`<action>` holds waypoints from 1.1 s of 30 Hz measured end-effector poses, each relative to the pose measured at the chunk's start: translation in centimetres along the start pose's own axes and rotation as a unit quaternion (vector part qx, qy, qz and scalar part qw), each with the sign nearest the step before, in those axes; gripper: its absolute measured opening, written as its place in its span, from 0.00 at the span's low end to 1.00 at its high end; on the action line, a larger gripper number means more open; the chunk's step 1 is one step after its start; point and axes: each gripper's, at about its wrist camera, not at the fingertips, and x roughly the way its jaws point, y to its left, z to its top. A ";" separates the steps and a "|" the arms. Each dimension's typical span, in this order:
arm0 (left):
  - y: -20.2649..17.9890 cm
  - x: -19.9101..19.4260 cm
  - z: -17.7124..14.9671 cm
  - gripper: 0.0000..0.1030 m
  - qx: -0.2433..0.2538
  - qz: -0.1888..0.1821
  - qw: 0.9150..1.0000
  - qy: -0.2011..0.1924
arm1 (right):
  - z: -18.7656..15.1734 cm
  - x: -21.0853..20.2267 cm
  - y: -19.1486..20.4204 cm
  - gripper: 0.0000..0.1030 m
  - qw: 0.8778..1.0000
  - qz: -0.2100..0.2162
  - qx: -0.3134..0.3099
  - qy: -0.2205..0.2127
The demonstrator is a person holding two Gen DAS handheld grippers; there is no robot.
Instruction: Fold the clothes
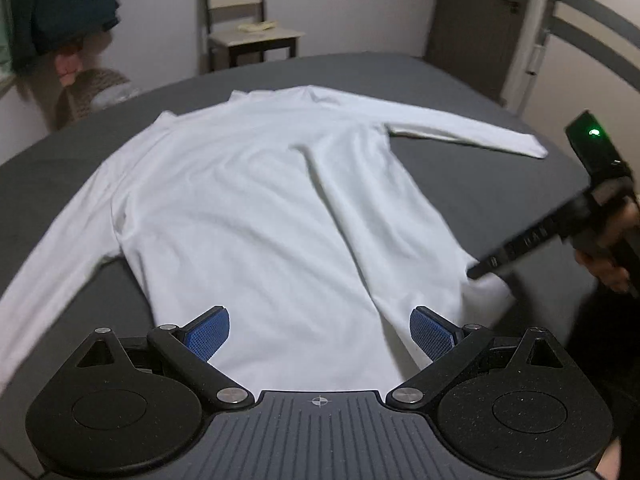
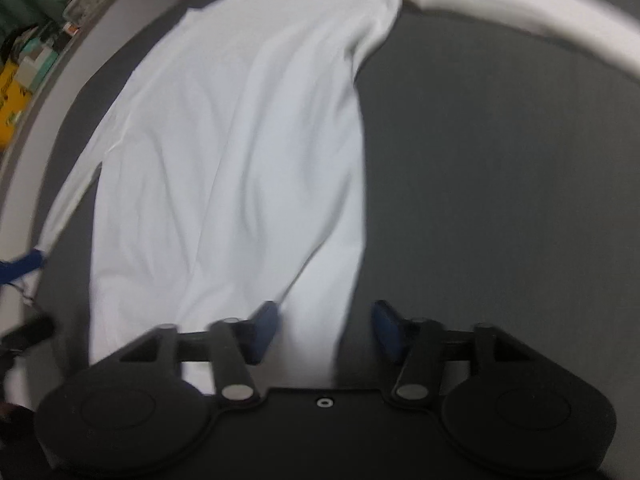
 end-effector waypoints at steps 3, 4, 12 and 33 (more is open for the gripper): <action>0.3 2.3 -0.8 0.95 -0.061 -0.006 0.998 -0.004 | 0.3 -0.3 1.2 0.12 0.999 0.029 0.005 -0.024; 0.7 2.8 -1.1 0.95 -0.079 -0.008 0.997 -0.002 | 0.3 -0.9 2.6 0.12 0.998 0.032 -0.028 -0.048; 4.4 4.6 -2.5 0.95 -0.169 0.022 0.985 0.009 | 0.9 0.1 9.2 0.36 0.977 0.032 -0.206 -0.045; 1.1 3.5 -1.9 0.95 -0.113 -0.135 0.983 -0.044 | -6.5 0.1 8.1 0.37 0.869 -0.154 -0.470 0.002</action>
